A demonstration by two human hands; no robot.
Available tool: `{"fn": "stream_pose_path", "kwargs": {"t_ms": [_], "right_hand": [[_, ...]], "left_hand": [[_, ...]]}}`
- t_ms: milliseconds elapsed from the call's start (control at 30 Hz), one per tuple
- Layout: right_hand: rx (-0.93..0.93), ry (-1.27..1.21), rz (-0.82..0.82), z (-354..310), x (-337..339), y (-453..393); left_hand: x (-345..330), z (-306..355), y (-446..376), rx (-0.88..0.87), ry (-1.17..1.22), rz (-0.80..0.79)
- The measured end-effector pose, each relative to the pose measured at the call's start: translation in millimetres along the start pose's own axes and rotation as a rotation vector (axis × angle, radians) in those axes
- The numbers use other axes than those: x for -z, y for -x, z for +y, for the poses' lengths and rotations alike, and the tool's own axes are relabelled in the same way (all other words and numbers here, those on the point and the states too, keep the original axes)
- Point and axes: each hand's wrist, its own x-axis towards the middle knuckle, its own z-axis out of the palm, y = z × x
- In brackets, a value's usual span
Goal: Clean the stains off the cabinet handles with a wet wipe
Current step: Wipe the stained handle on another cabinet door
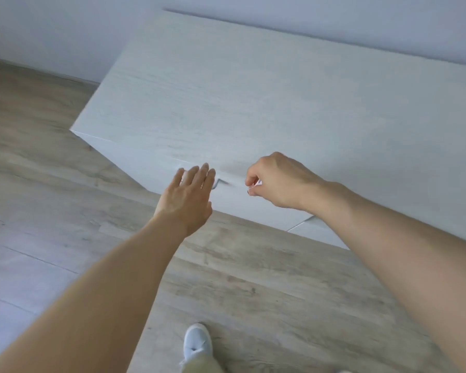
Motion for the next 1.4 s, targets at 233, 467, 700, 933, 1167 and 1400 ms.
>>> {"fn": "stream_pose_path", "kwargs": {"t_ms": [233, 467, 700, 933, 1167, 1400], "right_hand": [[-0.035, -0.040, -0.007, -19.6, -28.7, -46.6], [-0.047, -0.114, 0.114, -36.0, -50.8, -90.8], [-0.004, -0.061, 0.302, -58.1, -80.4, -111.3], [0.138, 0.133, 0.845, -59.6, -140.3, -115.7], [0.295, 0.246, 1.196, -45.3, -193.0, -138.0], [0.444, 0.315, 1.575, -27.2, -217.2, -164.6]], "left_hand": [[-37.4, -55.9, -17.8, 0.112, -0.010, -0.163], [-57.4, -89.6, -42.6, 0.123, -0.068, -0.143], [-89.1, -104.0, -51.5, 0.031, -0.123, -0.013], [-132.6, -113.3, -71.1, -0.037, -0.177, 0.313], [-192.2, -113.9, -129.0, -0.120, -0.064, 1.118], [-235.2, -112.2, -187.1, -0.141, -0.083, 1.453]]}}
